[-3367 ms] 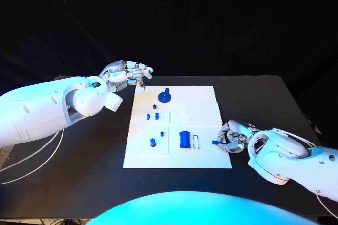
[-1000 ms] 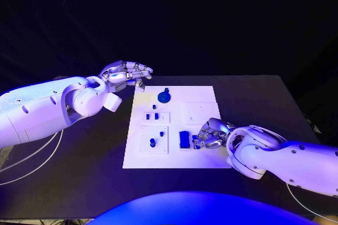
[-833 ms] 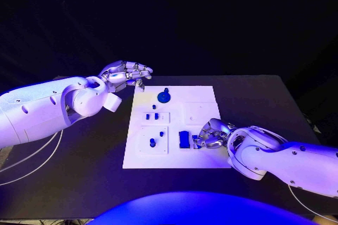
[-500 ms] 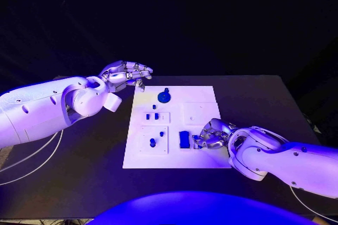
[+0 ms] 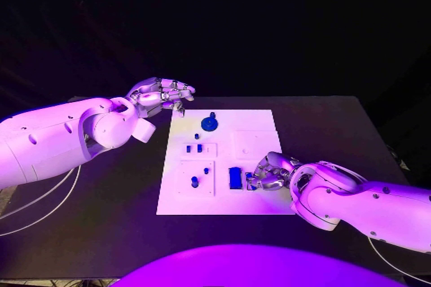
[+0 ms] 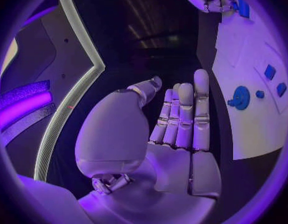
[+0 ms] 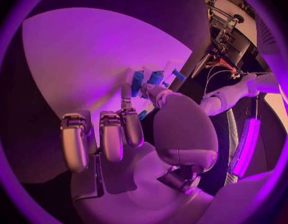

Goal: Assemble the parts on the task board

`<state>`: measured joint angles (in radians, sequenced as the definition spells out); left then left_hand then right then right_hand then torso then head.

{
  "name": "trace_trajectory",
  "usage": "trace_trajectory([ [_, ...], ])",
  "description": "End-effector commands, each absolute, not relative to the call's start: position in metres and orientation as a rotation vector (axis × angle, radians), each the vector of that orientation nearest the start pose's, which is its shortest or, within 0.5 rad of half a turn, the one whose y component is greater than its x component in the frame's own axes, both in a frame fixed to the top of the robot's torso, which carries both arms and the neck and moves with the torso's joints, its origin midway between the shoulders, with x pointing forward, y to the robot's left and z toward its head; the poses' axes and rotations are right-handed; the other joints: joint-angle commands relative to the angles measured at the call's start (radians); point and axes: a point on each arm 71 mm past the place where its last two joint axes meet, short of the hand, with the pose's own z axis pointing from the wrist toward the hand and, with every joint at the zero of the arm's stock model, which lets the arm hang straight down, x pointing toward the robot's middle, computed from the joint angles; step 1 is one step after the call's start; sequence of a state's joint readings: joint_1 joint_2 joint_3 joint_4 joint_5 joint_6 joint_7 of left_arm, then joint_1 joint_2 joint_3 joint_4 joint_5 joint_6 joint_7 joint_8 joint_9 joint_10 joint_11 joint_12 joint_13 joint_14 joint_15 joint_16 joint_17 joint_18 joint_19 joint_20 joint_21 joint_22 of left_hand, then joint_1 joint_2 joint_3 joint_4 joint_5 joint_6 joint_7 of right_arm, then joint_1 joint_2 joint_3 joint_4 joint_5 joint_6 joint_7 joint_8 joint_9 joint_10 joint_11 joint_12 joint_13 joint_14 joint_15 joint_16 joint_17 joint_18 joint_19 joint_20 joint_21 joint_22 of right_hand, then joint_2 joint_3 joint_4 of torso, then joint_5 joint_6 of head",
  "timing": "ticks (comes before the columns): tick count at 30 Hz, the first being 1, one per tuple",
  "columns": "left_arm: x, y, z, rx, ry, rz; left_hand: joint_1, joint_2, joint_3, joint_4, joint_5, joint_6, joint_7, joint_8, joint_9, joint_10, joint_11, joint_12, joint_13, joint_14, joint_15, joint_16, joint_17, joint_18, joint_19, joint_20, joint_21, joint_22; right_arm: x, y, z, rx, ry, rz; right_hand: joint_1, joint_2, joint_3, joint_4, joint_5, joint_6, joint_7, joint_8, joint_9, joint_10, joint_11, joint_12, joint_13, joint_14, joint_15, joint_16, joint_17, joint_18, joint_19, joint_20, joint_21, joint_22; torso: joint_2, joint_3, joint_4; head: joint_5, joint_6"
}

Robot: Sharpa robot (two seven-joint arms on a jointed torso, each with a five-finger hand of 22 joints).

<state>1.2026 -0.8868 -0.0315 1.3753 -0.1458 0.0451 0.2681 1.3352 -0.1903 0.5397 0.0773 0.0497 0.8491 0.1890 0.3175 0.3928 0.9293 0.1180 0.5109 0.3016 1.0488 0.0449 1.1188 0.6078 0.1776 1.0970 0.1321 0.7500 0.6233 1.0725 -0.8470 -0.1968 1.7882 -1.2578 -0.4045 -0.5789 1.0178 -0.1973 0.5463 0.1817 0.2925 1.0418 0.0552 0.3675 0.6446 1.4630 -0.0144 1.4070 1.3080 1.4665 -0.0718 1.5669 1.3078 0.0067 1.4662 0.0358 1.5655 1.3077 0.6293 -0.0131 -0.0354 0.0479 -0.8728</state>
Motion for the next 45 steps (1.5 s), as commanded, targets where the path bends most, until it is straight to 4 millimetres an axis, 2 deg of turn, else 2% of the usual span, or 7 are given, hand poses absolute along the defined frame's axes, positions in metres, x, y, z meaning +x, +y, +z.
trace_trajectory([
  [1, 0.5045, 0.2551, -0.1876, -0.97, 1.68, -1.6, 0.01, 0.001, 0.0, 0.005, 0.005, -0.007, -0.003, 0.007, 0.001, -0.007, -0.001, 0.006, -0.002, -0.005, -0.001, 0.003, -0.001, 0.007, 0.006, 0.001, -0.006, -0.001, 0.3777, -0.1602, -0.2827, 0.237, 2.119, 0.518, -0.021, 0.004, -0.001, 0.012, -0.001, 0.008, -0.001, 0.006, 0.003, 0.057, -0.006, -0.006, 0.178, 0.104, -0.009, 0.004, 0.263, -0.006, 0.104, -0.008, 0.002, 0.262, 0.0, -0.0002, -0.0002, 0.0, 0.0],
  [5, 0.5044, 0.2554, -0.1876, -0.97, 1.68, -1.6, 0.01, 0.001, 0.0, 0.005, 0.005, -0.007, -0.003, 0.007, 0.001, -0.007, -0.001, 0.006, -0.002, -0.005, -0.001, 0.003, -0.001, 0.007, 0.006, 0.001, -0.006, -0.001, 0.3787, -0.1619, -0.2835, 0.238, 2.121, 0.51, -0.047, 0.008, -0.004, 0.027, -0.001, 0.009, 0.0, 0.005, 0.004, 0.057, -0.005, -0.007, 0.178, 0.104, -0.009, 0.004, 0.263, -0.006, 0.103, -0.008, 0.001, 0.262, 0.0, -0.0001, -0.0007, 0.001, 0.0],
  [19, 0.5047, 0.2559, -0.1878, -0.972, 1.68, -1.596, 0.01, 0.001, 0.0, 0.005, 0.005, -0.007, -0.003, 0.007, 0.001, -0.007, -0.001, 0.006, -0.002, -0.005, -0.001, 0.003, -0.001, 0.007, 0.006, 0.001, -0.006, -0.001, 0.3784, -0.1596, -0.283, 0.235, 2.12, 0.534, -0.086, 0.003, -0.015, 0.051, -0.001, 0.008, 0.001, 0.003, 0.007, 0.057, -0.004, -0.01, 0.177, 0.104, -0.008, 0.004, 0.263, -0.005, 0.102, -0.008, -0.002, 0.261, 0.0, 0.0002, -0.0006, 0.001, 0.0],
  [40, 0.5052, 0.2572, -0.1882, -0.974, 1.682, -1.592, 0.011, 0.002, -0.001, 0.008, 0.005, -0.008, -0.002, 0.008, 0.001, -0.008, 0.0, 0.007, -0.003, -0.006, -0.001, 0.003, -0.002, 0.006, 0.007, 0.001, -0.009, -0.002, 0.3765, -0.1613, -0.2826, 0.235, 2.129, 0.549, -0.09, 0.004, -0.015, 0.054, 0.0, 0.009, 0.0, 0.004, 0.008, 0.058, -0.005, -0.008, 0.178, 0.104, -0.008, 0.004, 0.263, -0.006, 0.103, -0.007, 0.001, 0.262, 0.0, 0.0008, -0.0006, 0.001, 0.0],
  [45, 0.5051, 0.2574, -0.1882, -0.974, 1.681, -1.591, 0.011, 0.002, -0.001, 0.008, 0.005, -0.008, -0.002, 0.008, 0.001, -0.008, 0.0, 0.007, -0.003, -0.006, -0.001, 0.003, -0.002, 0.006, 0.007, 0.001, -0.009, -0.002, 0.3765, -0.1647, -0.2831, 0.222, 2.136, 0.549, -0.061, -0.011, -0.009, 0.024, 0.001, 0.007, -0.002, 0.004, 0.013, 0.058, -0.007, -0.009, 0.178, 0.104, -0.01, 0.004, 0.263, -0.006, 0.103, -0.008, 0.0, 0.262, 0.0, 0.0007, -0.0008, 0.001, 0.0],
])
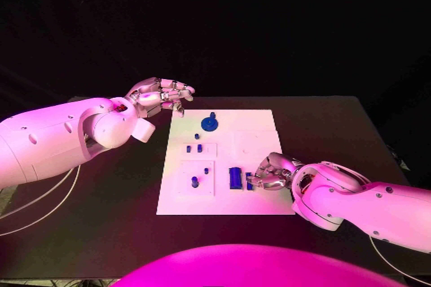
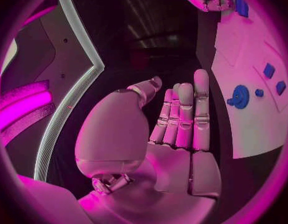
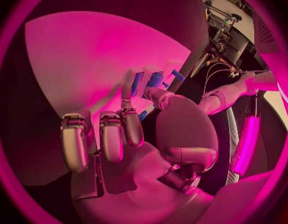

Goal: Assemble the parts on the task board

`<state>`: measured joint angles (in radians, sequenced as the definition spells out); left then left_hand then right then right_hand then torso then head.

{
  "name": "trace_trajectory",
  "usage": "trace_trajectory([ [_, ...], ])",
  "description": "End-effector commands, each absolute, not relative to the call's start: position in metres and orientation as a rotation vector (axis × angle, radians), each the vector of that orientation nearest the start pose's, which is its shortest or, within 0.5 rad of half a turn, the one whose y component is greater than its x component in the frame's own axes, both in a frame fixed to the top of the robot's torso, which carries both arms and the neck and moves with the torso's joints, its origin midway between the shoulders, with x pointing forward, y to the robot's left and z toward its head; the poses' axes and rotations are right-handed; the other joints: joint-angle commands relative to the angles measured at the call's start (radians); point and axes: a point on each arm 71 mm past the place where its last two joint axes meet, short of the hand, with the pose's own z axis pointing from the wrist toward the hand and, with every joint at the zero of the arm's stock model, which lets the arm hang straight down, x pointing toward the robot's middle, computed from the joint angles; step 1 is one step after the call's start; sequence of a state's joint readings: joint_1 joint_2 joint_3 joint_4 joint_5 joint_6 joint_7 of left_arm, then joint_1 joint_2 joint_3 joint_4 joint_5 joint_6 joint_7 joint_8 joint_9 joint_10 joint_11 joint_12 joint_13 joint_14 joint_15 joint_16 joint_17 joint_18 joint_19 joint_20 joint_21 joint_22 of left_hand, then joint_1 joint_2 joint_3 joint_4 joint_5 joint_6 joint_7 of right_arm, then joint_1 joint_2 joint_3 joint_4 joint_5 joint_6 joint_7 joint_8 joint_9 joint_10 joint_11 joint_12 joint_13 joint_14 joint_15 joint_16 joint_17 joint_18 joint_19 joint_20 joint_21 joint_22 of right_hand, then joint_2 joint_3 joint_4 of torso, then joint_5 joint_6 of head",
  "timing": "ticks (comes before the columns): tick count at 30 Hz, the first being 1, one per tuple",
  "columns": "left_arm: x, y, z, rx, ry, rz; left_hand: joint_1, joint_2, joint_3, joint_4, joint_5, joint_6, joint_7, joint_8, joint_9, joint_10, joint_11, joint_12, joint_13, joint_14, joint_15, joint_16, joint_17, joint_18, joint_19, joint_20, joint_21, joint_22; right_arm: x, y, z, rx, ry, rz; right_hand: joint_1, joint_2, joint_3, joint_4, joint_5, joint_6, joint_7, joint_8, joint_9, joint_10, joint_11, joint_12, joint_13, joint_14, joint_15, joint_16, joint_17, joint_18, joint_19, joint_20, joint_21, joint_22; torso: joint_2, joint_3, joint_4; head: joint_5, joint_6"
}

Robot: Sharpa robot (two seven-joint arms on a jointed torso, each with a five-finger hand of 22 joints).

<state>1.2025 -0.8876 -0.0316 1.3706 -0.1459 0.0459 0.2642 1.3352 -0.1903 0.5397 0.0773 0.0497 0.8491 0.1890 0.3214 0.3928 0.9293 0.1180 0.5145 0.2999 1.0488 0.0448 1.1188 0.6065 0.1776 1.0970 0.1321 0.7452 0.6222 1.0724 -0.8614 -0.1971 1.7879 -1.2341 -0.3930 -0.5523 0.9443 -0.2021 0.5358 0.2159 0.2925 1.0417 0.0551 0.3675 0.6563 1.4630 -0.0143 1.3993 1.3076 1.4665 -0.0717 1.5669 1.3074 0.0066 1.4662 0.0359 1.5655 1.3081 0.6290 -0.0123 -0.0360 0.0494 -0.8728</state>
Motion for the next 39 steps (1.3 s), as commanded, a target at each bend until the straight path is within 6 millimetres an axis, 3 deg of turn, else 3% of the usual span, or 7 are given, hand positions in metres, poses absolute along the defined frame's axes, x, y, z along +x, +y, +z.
trace_trajectory([
  [1, 0.505, 0.257, -0.188, -0.974, 1.681, -1.591, 0.011, 0.002, -0.001, 0.008, 0.005, -0.008, -0.002, 0.004, 0.001, -0.008, 0.0, 0.004, -0.001, -0.006, -0.001, 0.003, -0.001, 0.006, 0.007, 0.001, -0.004, -0.001, 0.376, -0.165, -0.283, 0.218, 2.139, 0.55, 0.022, -0.01, 0.003, -0.019, 0.001, 0.006, -0.003, 0.004, 0.003, 0.058, -0.007, -0.002, 0.178, 0.104, -0.01, 0.004, 0.263, -0.006, 0.103, -0.009, 0.001, 0.261, 0.0, -0.0001, -0.0004, 0.0, 0.0],
  [13, 0.505, 0.258, -0.188, -0.973, 1.678, -1.592, 0.011, 0.002, 0.0, 0.008, 0.005, -0.008, -0.002, 0.004, 0.001, -0.008, 0.0, 0.004, -0.001, -0.006, -0.001, 0.003, -0.001, 0.006, 0.007, 0.001, -0.005, -0.001, 0.379, -0.17, -0.283, 0.19, 2.117, 0.533, 0.114, -0.057, -0.015, -0.095, -0.002, 0.012, -0.007, 0.01, 0.014, 0.056, -0.011, -0.005, 0.178, 0.104, -0.013, 0.004, 0.263, -0.004, 0.101, -0.011, -0.005, 0.26, 0.0, -0.0006, -0.0002, -0.002, 0.0],
  [29, 0.506, 0.259, -0.189, -0.984, 1.631, -1.584, 0.01, 0.0, -0.002, 0.009, 0.004, -0.009, -0.002, 0.004, 0.001, -0.009, 0.0, 0.005, -0.002, -0.008, 0.0, 0.003, -0.002, 0.006, 0.006, 0.001, -0.006, -0.002, 0.395, -0.178, -0.264, 0.39, 1.942, 0.852, 0.115, -0.033, -0.059, -0.06, 0.0, -0.034, 0.014, -0.021, 0.006, 0.035, 0.006, -0.062, 0.153, 0.099, -0.001, -0.013, 0.242, 0.013, 0.074, -0.003, -0.089, 0.236, -0.015, -0.0087, -0.0009, -0.013, 0.0],
  [33, 0.508, 0.261, -0.191, -1.014, 1.56, -1.564, 0.013, -0.005, -0.005, 0.017, 0.004, -0.016, 0.002, 0.005, -0.001, -0.015, 0.005, 0.008, -0.006, -0.07, 0.008, -0.048, -0.024, 0.005, -0.041, 0.008, -0.055, -0.025, 0.425, -0.195, -0.252, 0.598, 1.83, 1.047, 0.161, -0.016, -0.043, -0.076, -0.002, -0.081, 0.041, -0.061, -0.004, -0.034, 0.03, -0.217, 0.081, 0.072, 0.019, -0.09, 0.158, 0.051, 0.006, 0.016, -0.285, 0.178, -0.031, -0.0186, -0.0006, -0.024, 0.013],
  [36, 0.51, 0.262, -0.193, -1.04, 1.498, -1.544, 0.017, -0.007, -0.008, 0.025, 0.003, -0.023, 0.009, 0.008, -0.003, -0.033, 0.016, -0.006, -0.023, -0.135, 0.022, -0.129, -0.065, 0.002, -0.098, 0.023, -0.129, -0.064, 0.45, -0.211, -0.246, 0.751, 1.743, 1.125, 0.199, -0.009, -0.026, -0.099, -0.012, -0.123, 0.065, -0.084, -0.003, -0.198, 0.054, -0.538, -0.079, -0.008, 0.042, -0.269, -0.009, 0.11, -0.134, 0.038, -0.637, 0.06, -0.04, -0.0221, 0.0017, -0.037, 0.04],
  [37, 0.511, 0.262, -0.193, -1.051, 1.476, -1.537, 0.017, -0.01, -0.006, 0.031, 0.003, -0.032, 0.017, 0.007, -0.005, -0.057, 0.027, -0.027, -0.04, -0.191, 0.039, -0.198, -0.097, -0.004, -0.15, 0.035, -0.184, -0.093, 0.458, -0.217, -0.244, 0.79, 1.71, 1.143, 0.212, 0.0, -0.031, -0.107, -0.191, -0.141, 0.076, -0.089, 0.0, -0.301, 0.064, -0.714, -0.173, -0.07, 0.061, -0.382, -0.105, 0.142, -0.212, 0.043, -0.829, -0.014, -0.044, -0.023, 0.0021, -0.039, 0.05],
  [39, 0.512, 0.263, -0.196, -1.072, 1.435, -1.523, 0.021, -0.01, -0.007, 0.037, 0.004, -0.046, 0.024, 0.008, -0.007, -0.067, 0.038, -0.05, -0.065, -0.214, 0.054, -0.28, -0.139, -0.004, -0.179, 0.053, -0.25, -0.133, 0.474, -0.226, -0.242, 0.846, 1.653, 1.17, 0.234, -0.004, -0.019, -0.12, -0.197, -0.177, 0.098, -0.103, -0.011, -0.419, 0.092, -0.864, -0.28, -0.257, 0.078, -0.709, -0.358, 0.171, -0.348, 0.071, -1.132, -0.157, -0.05, -0.0241, 0.0024, -0.04, 0.067],
])
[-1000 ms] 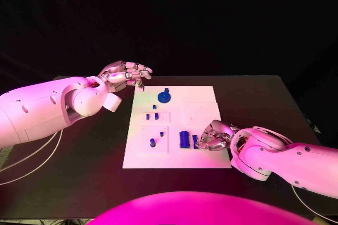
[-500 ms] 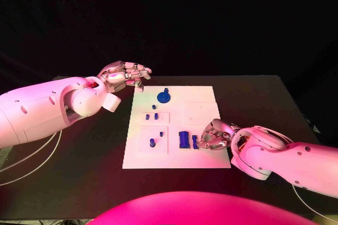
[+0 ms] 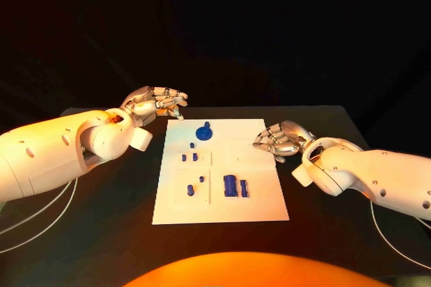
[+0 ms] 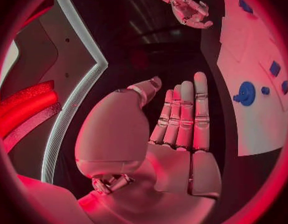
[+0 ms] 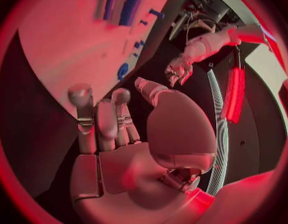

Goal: Assemble the parts on the task board

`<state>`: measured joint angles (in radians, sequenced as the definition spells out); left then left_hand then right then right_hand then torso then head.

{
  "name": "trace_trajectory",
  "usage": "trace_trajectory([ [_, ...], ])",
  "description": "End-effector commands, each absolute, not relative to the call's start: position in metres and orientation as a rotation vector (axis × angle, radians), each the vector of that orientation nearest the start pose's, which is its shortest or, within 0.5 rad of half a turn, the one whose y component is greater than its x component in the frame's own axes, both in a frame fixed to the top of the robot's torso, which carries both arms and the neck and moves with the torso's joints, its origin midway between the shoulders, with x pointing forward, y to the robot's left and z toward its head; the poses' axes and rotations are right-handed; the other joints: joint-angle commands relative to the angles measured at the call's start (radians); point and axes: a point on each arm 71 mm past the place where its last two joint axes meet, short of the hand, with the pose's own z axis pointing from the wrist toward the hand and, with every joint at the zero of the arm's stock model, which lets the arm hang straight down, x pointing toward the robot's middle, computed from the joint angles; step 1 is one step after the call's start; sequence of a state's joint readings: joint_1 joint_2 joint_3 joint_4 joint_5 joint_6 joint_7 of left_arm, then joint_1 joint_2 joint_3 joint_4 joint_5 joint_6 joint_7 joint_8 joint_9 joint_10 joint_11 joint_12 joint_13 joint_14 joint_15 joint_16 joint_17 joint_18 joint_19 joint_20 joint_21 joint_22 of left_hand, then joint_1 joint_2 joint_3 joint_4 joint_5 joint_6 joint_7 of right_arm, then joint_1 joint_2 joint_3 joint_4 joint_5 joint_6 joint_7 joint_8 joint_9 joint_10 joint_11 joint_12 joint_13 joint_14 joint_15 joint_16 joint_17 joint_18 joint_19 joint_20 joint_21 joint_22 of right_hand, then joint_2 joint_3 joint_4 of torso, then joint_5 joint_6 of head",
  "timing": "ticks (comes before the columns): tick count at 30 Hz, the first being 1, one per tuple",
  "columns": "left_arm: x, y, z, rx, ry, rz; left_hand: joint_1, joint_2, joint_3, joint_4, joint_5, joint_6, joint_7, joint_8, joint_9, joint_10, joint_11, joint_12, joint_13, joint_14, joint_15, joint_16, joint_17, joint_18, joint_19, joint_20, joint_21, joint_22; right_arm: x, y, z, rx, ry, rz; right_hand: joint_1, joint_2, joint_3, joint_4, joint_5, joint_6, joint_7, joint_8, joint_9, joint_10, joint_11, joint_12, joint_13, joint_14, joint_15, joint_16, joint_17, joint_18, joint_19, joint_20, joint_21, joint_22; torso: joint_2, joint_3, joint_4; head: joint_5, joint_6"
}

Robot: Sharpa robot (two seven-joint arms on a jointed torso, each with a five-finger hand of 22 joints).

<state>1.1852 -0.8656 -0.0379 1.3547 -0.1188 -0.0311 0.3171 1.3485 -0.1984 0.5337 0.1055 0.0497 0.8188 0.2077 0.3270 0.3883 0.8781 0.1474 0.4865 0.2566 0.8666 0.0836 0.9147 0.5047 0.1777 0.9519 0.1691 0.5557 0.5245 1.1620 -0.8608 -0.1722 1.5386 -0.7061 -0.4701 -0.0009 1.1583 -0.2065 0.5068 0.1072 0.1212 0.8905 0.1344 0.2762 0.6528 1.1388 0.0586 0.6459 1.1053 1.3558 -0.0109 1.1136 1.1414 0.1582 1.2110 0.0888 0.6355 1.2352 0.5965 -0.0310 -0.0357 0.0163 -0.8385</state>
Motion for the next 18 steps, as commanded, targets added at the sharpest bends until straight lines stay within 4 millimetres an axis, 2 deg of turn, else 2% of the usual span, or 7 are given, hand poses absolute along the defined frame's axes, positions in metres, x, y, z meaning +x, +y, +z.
trace_trajectory([
  [1, 0.513, 0.263, -0.197, -1.082, 1.418, -1.517, 0.008, -0.004, 0.0, 0.017, 0.005, -0.03, 0.009, 0.001, -0.006, -0.024, 0.018, -0.049, -0.046, -0.081, 0.035, -0.175, -0.083, -0.01, -0.082, 0.035, -0.134, -0.08, 0.481, -0.23, -0.241, 0.868, 1.628, 1.18, 0.028, 0.002, 0.02, -0.015, -0.03, -0.041, 0.029, -0.015, -0.015, -0.118, 0.028, -0.152, -0.132, -0.193, 0.029, -0.338, -0.241, 0.021, -0.115, 0.032, -0.257, -0.133, -0.021, -0.0055, 0.0023, -0.008, 0.045],
  [4, 0.517, 0.265, -0.202, -1.113, 1.36, -1.493, 0.016, -0.004, -0.009, 0.029, 0.004, -0.047, 0.01, 0.012, -0.015, 0.0, 0.026, -0.111, -0.109, -0.071, 0.054, -0.35, -0.153, 0.002, -0.109, 0.077, -0.284, -0.188, 0.503, -0.244, -0.24, 0.942, 1.539, 1.204, 0.042, -0.002, 0.044, -0.018, -0.036, -0.07, 0.045, -0.028, -0.043, -0.191, 0.055, -0.286, -0.315, -0.294, 0.063, -0.495, -0.321, 0.018, -0.168, 0.063, -0.394, -0.27, -0.032, -0.0047, 0.0066, -0.012, 0.073],
  [7, 0.521, 0.267, -0.209, -1.146, 1.306, -1.462, 0.014, -0.005, -0.029, 0.045, 0.005, -0.074, -0.002, 0.001, -0.04, -0.018, 0.05, -0.187, -0.162, -0.133, 0.089, -0.502, -0.202, -0.008, -0.199, 0.117, -0.42, -0.282, 0.521, -0.255, -0.239, 0.973, 1.477, 1.218, 0.057, -0.006, 0.064, -0.027, -0.042, -0.064, 0.062, -0.055, -0.093, -0.154, 0.078, -0.401, -0.551, -0.35, 0.097, -0.701, -0.461, 0.023, -0.213, 0.104, -0.527, -0.433, -0.04, -0.0034, 0.0094, -0.013, 0.099],
  [9, 0.524, 0.267, -0.213, -1.162, 1.283, -1.448, 0.016, -0.001, -0.05, 0.051, 0.004, -0.082, -0.004, -0.007, -0.056, -0.019, 0.047, -0.223, -0.184, -0.156, 0.097, -0.561, -0.225, -0.014, -0.226, 0.121, -0.465, -0.316, 0.528, -0.26, -0.239, 0.979, 1.453, 1.221, 0.061, -0.003, 0.057, -0.031, -0.045, -0.056, 0.064, -0.071, -0.119, -0.144, 0.085, -0.436, -0.651, -0.35, 0.107, -0.774, -0.518, 0.025, -0.208, 0.117, -0.571, -0.514, -0.044, -0.0019, 0.0132, -0.012, 0.111],
  [13, 0.527, 0.268, -0.226, -1.188, 1.252, -1.415, 0.024, 0.012, -0.084, 0.063, 0.004, -0.087, -0.014, -0.024, -0.085, -0.024, 0.029, -0.287, -0.194, -0.18, 0.084, -0.642, -0.263, -0.032, -0.238, 0.122, -0.493, -0.359, 0.54, -0.267, -0.239, 0.989, 1.414, 1.228, 0.07, 0.013, 0.029, -0.036, -0.054, -0.039, 0.067, -0.112, -0.169, -0.137, 0.1, -0.497, -0.834, -0.38, 0.134, -0.912, -0.626, 0.026, -0.26, 0.144, -0.573, -0.705, -0.05, 0.0013, 0.0147, -0.009, 0.131],
  [14, 0.525, 0.262, -0.225, -1.154, 1.369, -1.441, -0.392, 0.198, -0.534, -0.105, -0.05, -0.819, -0.208, -0.327, -0.388, -0.878, -0.147, -0.487, -0.257, -0.867, -0.084, -0.915, -0.505, -0.178, -0.952, -0.169, -0.556, -0.525, 0.536, -0.268, -0.244, 0.952, 1.485, 1.085, -0.302, 0.206, -0.507, -0.107, -0.121, -0.89, -0.134, -0.276, -0.653, -1.139, -0.059, -0.646, -1.105, -1.356, 0.011, -1.114, -1.141, -0.158, -1.211, -0.089, -0.635, -1.235, -0.041, -0.0019, 0.0115, -0.012, 0.114],
  [18, 0.523, 0.26, -0.225, -1.156, 1.364, -1.435, -0.486, 0.198, -0.534, -0.105, -0.05, -0.819, -0.208, -0.327, -0.388, -0.878, -0.147, -0.487, -0.257, -0.867, -0.084, -0.915, -0.505, -0.178, -0.952, -0.169, -0.556, -0.525, 0.534, -0.264, -0.244, 0.962, 1.473, 1.094, -0.385, 0.206, -0.507, -0.107, -0.121, -0.89, -0.134, -0.276, -0.653, -1.139, -0.059, -0.646, -1.105, -1.356, 0.011, -1.114, -1.141, -0.158, -1.211, -0.089, -0.635, -1.235, -0.042, 0.0003, 0.0131, -0.013, 0.122],
])
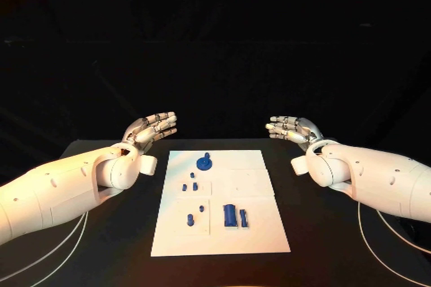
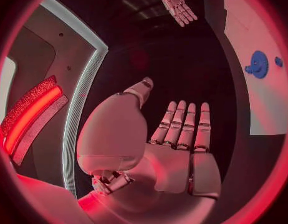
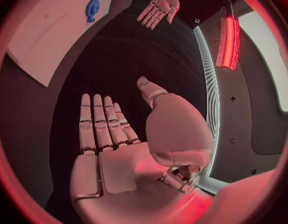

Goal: Assemble the parts on the task board

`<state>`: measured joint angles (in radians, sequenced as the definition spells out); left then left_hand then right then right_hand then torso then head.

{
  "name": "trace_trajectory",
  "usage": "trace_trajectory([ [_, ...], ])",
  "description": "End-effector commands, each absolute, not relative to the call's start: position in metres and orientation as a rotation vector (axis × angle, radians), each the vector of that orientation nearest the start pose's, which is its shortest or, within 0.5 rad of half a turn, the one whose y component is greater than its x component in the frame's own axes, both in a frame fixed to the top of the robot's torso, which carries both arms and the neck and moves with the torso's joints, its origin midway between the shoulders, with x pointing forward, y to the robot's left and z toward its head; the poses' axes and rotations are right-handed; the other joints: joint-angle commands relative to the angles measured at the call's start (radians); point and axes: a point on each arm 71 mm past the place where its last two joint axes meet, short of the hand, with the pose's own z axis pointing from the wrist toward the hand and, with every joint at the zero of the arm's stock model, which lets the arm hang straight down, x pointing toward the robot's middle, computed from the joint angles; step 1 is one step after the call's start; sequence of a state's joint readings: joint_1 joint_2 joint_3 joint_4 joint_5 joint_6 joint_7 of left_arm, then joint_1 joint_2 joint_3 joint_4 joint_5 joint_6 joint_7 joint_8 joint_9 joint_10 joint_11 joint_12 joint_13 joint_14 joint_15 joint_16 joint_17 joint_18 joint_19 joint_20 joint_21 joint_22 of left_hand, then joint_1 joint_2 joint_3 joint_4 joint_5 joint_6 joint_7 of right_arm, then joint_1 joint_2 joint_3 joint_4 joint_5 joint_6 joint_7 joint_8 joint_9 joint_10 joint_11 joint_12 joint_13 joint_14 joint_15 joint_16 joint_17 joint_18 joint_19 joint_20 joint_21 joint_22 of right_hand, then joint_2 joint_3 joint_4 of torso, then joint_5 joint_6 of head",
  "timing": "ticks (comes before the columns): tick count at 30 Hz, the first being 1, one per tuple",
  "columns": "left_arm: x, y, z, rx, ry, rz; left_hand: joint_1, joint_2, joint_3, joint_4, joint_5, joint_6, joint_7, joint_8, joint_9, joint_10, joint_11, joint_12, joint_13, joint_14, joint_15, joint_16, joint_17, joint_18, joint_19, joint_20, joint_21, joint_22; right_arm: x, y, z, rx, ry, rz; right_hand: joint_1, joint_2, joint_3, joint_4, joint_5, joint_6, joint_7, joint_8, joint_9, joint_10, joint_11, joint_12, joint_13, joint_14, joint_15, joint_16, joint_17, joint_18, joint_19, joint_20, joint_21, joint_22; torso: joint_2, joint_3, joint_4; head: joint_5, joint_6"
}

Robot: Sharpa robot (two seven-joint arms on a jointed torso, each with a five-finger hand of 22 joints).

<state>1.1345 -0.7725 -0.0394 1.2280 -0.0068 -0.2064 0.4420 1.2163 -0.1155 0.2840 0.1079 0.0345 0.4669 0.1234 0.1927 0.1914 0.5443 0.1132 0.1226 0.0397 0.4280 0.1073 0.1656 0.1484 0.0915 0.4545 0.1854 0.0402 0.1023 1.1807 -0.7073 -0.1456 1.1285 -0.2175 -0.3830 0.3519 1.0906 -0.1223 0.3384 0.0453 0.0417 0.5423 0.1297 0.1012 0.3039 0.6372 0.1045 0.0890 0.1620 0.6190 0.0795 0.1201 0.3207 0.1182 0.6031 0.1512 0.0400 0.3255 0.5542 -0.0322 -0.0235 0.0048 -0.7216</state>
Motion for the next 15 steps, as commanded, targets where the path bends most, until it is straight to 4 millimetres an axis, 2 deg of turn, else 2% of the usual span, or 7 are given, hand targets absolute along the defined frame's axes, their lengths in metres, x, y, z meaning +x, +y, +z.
trace_trajectory([
  [1, 0.522, 0.258, -0.225, -1.158, 1.36, -1.431, -0.396, 0.116, -0.284, -0.108, -0.035, -0.467, -0.123, -0.193, -0.191, -0.544, -0.113, -0.123, -0.04, -0.428, -0.107, -0.166, -0.148, -0.091, -0.454, -0.185, -0.04, -0.102, 0.532, -0.261, -0.243, 0.97, 1.463, 1.102, -0.355, 0.122, -0.338, -0.045, -0.042, -0.542, -0.13, -0.101, -0.304, -0.637, -0.104, -0.089, -0.162, -0.619, -0.08, -0.12, -0.321, -0.118, -0.603, -0.151, -0.04, -0.325, 0.0, 0.0034, 0.0023, -0.001, 0.012],
  [2, 0.521, 0.257, -0.225, -1.159, 1.356, -1.426, -0.438, 0.116, -0.284, -0.108, -0.035, -0.467, -0.123, -0.193, -0.191, -0.544, -0.113, -0.123, -0.04, -0.428, -0.107, -0.166, -0.148, -0.091, -0.454, -0.185, -0.04, -0.102, 0.53, -0.259, -0.243, 0.977, 1.455, 1.108, -1.091, 0.122, -0.338, -0.045, -0.042, -0.542, -0.13, -0.101, -0.304, -0.637, -0.104, -0.089, -0.162, -0.619, -0.08, -0.12, -0.321, -0.118, -0.603, -0.151, -0.04, -0.325, -0.001, 0.005, 0.0035, -0.002, 0.018],
  [4, 0.518, 0.253, -0.226, -1.163, 1.348, -1.416, -0.494, 0.116, -0.284, -0.108, -0.035, -0.467, -0.123, -0.193, -0.191, -0.544, -0.113, -0.123, -0.04, -0.428, -0.107, -0.166, -0.148, -0.091, -0.454, -0.185, -0.04, -0.102, 0.526, -0.253, -0.243, 0.994, 1.434, 1.123, -1.091, 0.122, -0.338, -0.045, -0.042, -0.542, -0.13, -0.101, -0.304, -0.637, -0.104, -0.089, -0.162, -0.619, -0.08, -0.12, -0.321, -0.118, -0.603, -0.151, -0.04, -0.325, -0.002, 0.009, 0.0064, -0.002, 0.033],
  [5, 0.516, 0.25, -0.226, -1.165, 1.342, -1.409, -1.216, 0.116, -0.284, -0.108, -0.035, -0.467, -0.123, -0.193, -0.191, -0.544, -0.113, -0.123, -0.04, -0.428, -0.107, -0.166, -0.148, -0.091, -0.454, -0.185, -0.04, -0.102, 0.523, -0.25, -0.243, 1.005, 1.422, 1.131, -1.091, 0.122, -0.338, -0.045, -0.042, -0.542, -0.13, -0.101, -0.304, -0.637, -0.104, -0.089, -0.162, -0.619, -0.08, -0.12, -0.321, -0.118, -0.603, -0.151, -0.04, -0.325, -0.003, 0.0114, 0.0082, -0.002, 0.042],
  [10, 0.503, 0.232, -0.227, -1.18, 1.304, -1.359, -1.216, 0.116, -0.284, -0.108, -0.035, -0.467, -0.123, -0.193, -0.191, -0.544, -0.113, -0.123, -0.04, -0.428, -0.107, -0.166, -0.148, -0.091, -0.454, -0.185, -0.04, -0.102, 0.5, -0.225, -0.238, 1.085, 1.334, 1.184, -1.091, 0.122, -0.338, -0.045, -0.042, -0.542, -0.13, -0.101, -0.304, -0.637, -0.104, -0.089, -0.162, -0.619, -0.08, -0.12, -0.321, -0.118, -0.603, -0.151, -0.04, -0.325, -0.008, 0.0253, 0.0184, -0.004, 0.095],
  [13, 0.492, 0.221, -0.227, -1.19, 1.279, -1.325, -1.216, 0.116, -0.284, -0.108, -0.035, -0.467, -0.123, -0.193, -0.191, -0.544, -0.113, -0.123, -0.04, -0.428, -0.107, -0.166, -0.148, -0.091, -0.454, -0.185, -0.04, -0.102, 0.487, -0.212, -0.234, 1.131, 1.288, 1.205, -1.091, 0.122, -0.338, -0.045, -0.042, -0.542, -0.13, -0.101, -0.304, -0.637, -0.104, -0.089, -0.162, -0.619, -0.08, -0.12, -0.321, -0.118, -0.603, -0.151, -0.04, -0.325, -0.009, 0.0298, 0.0217, -0.005, 0.113],
  [15, 0.486, 0.214, -0.227, -1.195, 1.264, -1.303, -1.216, 0.116, -0.284, -0.108, -0.035, -0.467, -0.123, -0.193, -0.191, -0.544, -0.113, -0.123, -0.04, -0.428, -0.107, -0.166, -0.148, -0.091, -0.454, -0.185, -0.04, -0.102, 0.479, -0.206, -0.231, 1.155, 1.265, 1.214, -1.091, 0.122, -0.338, -0.045, -0.042, -0.542, -0.13, -0.101, -0.304, -0.637, -0.104, -0.089, -0.162, -0.619, -0.08, -0.12, -0.321, -0.118, -0.603, -0.151, -0.04, -0.325, -0.01, 0.0315, 0.023, -0.005, 0.119],
])
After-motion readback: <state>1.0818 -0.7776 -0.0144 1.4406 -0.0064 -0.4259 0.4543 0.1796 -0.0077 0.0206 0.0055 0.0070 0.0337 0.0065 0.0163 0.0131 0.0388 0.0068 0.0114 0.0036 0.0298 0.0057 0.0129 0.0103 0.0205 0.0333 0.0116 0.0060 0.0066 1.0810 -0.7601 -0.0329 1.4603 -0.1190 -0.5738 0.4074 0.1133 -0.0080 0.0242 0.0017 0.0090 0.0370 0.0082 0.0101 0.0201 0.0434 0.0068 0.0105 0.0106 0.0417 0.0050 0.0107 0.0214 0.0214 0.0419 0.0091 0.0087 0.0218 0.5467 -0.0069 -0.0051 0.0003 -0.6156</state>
